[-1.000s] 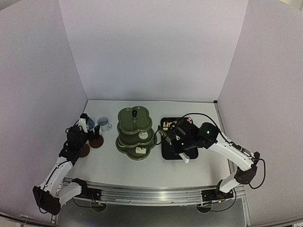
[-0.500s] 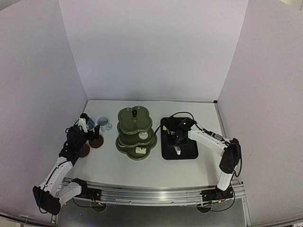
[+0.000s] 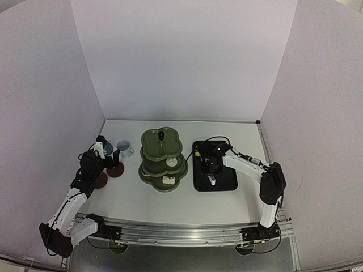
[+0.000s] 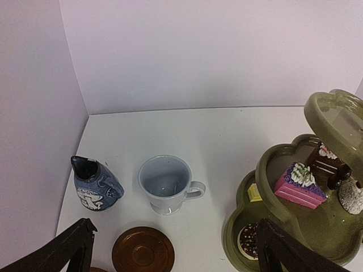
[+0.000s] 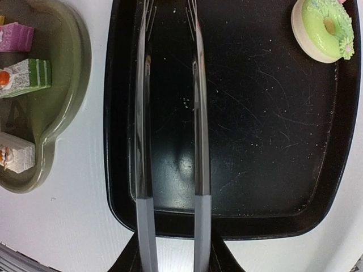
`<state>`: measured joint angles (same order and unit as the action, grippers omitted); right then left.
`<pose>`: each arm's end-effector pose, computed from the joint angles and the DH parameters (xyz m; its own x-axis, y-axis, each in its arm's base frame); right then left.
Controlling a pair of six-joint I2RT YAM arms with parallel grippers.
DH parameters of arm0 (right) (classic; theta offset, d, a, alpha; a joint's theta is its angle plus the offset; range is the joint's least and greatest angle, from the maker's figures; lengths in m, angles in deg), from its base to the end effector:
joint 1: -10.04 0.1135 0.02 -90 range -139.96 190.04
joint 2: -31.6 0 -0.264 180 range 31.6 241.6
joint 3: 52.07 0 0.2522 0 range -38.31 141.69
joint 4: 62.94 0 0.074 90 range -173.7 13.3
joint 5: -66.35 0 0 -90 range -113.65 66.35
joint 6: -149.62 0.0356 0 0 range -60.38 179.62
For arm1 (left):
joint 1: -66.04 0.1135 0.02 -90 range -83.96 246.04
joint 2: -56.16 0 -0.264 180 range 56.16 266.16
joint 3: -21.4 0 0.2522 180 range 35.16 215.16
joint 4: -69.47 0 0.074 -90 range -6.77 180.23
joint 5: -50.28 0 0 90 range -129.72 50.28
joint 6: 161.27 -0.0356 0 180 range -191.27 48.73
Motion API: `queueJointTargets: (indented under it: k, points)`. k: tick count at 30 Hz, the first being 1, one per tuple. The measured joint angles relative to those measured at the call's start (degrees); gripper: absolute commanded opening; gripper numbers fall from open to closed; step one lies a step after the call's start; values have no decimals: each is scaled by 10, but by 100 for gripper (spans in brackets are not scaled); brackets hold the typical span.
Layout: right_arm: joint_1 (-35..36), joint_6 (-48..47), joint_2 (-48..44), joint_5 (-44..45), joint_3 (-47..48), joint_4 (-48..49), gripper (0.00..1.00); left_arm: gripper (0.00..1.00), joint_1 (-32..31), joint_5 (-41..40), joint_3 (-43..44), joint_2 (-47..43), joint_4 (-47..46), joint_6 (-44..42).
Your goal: Serve the afternoon tea
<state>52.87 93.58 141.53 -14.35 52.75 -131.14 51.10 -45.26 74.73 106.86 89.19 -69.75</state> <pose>0.2918 0.2626 0.2347 -0.9384 -0.1182 -0.3247 -0.1358 0.9902 0.0320 0.2031 -0.0506 0.2972 -0.2883 0.0496 -0.9563 0.1599 0.9871 0.0030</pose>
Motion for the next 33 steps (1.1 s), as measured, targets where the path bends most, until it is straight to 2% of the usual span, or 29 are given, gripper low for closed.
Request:
queueJointTargets:
  k: [12,33]
  points:
    - [-1,-12,15,-13,-15,53,32,99,0,0,-1,0,0,0]
    - [-2,15,22,13,-24,60,35,100,0,0,-8,0,0,0]
